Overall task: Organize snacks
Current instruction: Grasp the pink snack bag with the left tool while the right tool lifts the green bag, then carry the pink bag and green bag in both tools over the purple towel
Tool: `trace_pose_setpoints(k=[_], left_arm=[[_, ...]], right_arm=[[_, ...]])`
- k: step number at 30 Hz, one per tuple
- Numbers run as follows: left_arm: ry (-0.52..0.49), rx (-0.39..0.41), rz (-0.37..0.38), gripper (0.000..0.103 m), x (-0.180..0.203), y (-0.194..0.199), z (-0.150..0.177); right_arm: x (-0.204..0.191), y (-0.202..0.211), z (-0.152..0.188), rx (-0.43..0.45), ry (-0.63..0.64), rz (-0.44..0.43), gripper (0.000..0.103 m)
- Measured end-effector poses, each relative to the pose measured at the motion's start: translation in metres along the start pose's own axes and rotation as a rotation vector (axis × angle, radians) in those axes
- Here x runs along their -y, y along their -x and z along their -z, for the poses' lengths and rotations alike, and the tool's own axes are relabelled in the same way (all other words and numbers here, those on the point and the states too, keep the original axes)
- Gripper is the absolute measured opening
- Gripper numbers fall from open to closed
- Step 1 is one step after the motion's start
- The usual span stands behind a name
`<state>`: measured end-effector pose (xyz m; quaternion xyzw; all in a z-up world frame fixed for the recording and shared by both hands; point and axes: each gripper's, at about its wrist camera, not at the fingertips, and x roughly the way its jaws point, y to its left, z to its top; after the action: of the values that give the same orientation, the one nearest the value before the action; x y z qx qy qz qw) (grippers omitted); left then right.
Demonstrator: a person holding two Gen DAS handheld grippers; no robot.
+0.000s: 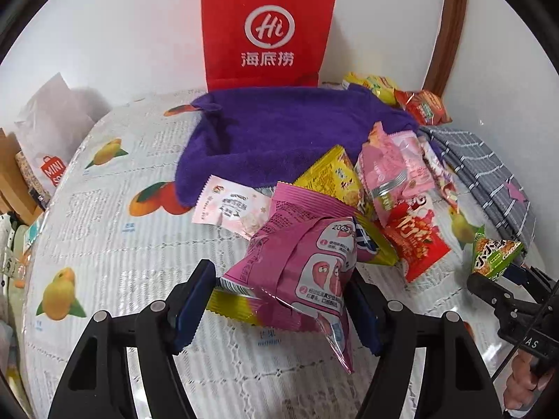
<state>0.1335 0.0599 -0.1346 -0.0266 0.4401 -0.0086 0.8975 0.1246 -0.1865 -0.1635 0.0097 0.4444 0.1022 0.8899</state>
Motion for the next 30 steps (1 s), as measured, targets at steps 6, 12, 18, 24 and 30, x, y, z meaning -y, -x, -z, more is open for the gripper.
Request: trace_pose_setpoints(k=[6, 12, 18, 24, 30], left_arm=[[0.019, 0.049, 0.008, 0.07, -0.005, 0.027, -0.016], [0.036, 0.083, -0.003, 0.07, -0.01, 0.047, -0.045], [0.068, 0.123, 0.002, 0.07, -0.016, 0.062, -0.086], [0.075, 0.16, -0.026, 0.07, -0.022, 0.063, -0.126], [0.097, 0.162, -0.038, 0.07, -0.029, 0.049, -0.152]], right_arm=[[-0.006, 0.031, -0.03, 0.062, 0.025, 0.012, 0.074], [-0.013, 0.053, -0.076, 0.11, 0.048, 0.027, 0.074], [-0.016, 0.068, -0.129, 0.149, 0.023, -0.046, 0.074], [-0.022, 0.07, -0.176, 0.181, 0.022, -0.071, 0.074], [-0.03, 0.046, -0.211, 0.159, 0.025, -0.085, 0.074]])
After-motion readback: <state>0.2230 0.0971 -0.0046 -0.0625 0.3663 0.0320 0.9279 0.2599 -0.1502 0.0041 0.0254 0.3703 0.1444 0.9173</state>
